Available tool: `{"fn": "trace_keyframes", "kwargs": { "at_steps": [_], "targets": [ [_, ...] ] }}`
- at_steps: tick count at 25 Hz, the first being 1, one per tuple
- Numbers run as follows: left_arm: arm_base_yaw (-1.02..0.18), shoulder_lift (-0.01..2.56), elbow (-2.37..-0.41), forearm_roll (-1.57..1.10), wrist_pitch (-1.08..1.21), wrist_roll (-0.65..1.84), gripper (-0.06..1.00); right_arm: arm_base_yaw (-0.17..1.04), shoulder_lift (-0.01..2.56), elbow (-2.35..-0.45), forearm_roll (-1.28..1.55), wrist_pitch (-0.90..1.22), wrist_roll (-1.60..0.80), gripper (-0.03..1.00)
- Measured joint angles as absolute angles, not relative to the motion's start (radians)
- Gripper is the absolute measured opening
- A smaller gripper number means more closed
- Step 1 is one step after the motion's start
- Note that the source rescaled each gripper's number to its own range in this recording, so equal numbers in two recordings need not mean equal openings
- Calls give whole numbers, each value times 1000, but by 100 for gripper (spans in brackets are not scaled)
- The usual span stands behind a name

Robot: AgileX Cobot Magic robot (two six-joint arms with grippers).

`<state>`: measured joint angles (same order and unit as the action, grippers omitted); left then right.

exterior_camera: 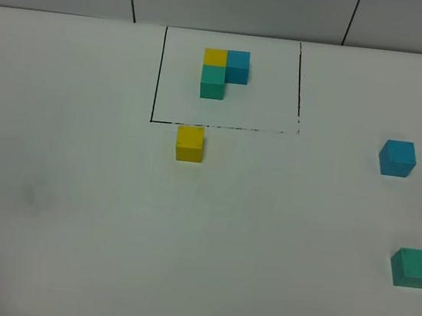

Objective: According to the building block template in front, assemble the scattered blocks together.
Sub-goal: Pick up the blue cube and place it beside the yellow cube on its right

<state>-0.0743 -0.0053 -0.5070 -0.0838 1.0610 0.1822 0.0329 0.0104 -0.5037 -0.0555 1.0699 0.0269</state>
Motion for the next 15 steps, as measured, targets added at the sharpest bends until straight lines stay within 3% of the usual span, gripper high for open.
{"fn": "trace_keyframes", "kwargs": {
  "at_steps": [7, 15],
  "targets": [
    [34, -5, -507, -86, 1061, 181, 71, 33, 10, -504, -55, 1070, 27, 0],
    [47, -5, -507, -87, 1061, 166, 71, 33, 10, -504, -55, 1070, 27, 0]
  ]
}}
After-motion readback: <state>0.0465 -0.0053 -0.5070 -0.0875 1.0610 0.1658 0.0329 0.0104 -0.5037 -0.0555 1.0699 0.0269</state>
